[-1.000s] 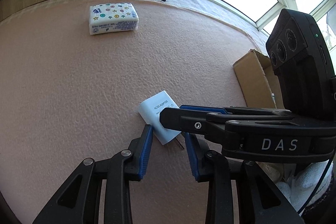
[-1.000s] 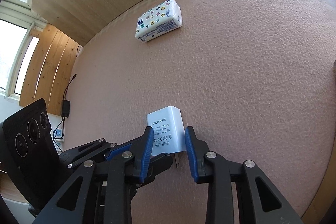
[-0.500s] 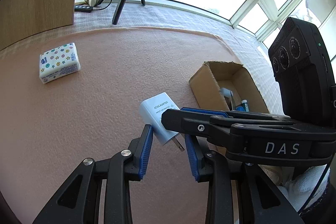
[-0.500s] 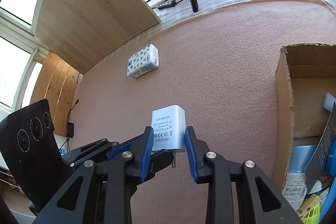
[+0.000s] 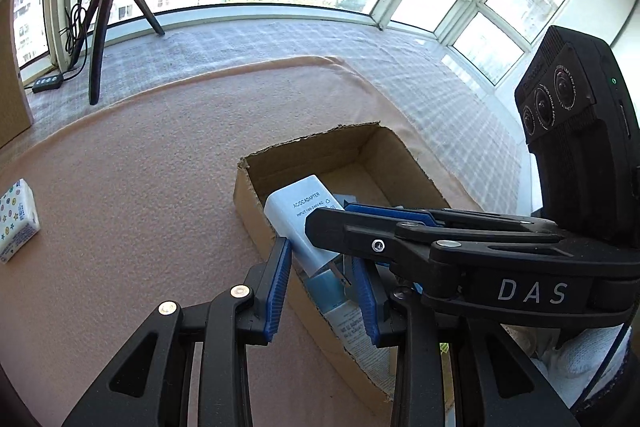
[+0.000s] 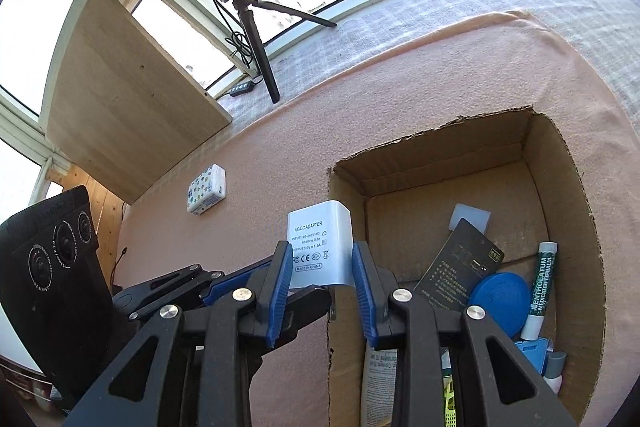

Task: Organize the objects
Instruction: 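Carry the white adapter into the box and open the right gripper, then grasp the white patterned tissue pack with the left gripper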

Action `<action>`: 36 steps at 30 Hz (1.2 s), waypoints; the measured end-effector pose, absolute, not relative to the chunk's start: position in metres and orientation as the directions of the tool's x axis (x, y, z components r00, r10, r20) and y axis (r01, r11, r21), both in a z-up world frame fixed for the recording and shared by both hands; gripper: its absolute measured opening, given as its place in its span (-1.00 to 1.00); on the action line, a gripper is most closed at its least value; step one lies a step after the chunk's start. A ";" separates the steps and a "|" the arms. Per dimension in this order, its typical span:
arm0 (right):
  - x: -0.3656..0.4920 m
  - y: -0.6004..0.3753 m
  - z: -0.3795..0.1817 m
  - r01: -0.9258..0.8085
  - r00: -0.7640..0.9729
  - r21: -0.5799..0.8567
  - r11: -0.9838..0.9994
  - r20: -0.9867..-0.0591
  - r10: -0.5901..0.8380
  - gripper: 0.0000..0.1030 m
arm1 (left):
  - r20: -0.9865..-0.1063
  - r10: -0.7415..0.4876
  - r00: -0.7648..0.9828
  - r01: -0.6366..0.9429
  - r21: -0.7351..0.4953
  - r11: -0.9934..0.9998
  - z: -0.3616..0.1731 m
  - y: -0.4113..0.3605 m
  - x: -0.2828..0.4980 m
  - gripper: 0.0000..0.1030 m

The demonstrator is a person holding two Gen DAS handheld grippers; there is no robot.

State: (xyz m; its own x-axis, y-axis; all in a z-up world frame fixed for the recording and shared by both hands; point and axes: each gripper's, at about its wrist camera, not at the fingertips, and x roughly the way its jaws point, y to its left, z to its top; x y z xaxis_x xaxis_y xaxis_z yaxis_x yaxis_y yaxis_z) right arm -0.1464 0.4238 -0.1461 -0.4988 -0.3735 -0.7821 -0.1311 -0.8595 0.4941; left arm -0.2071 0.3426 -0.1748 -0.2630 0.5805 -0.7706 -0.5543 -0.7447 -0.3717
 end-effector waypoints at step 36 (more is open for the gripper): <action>-0.102 0.444 -0.151 -0.190 -0.562 0.528 -0.827 -0.750 -0.349 -0.13 | -0.833 0.440 -0.335 -0.417 -0.288 -0.862 -0.180 0.245 -0.248 0.06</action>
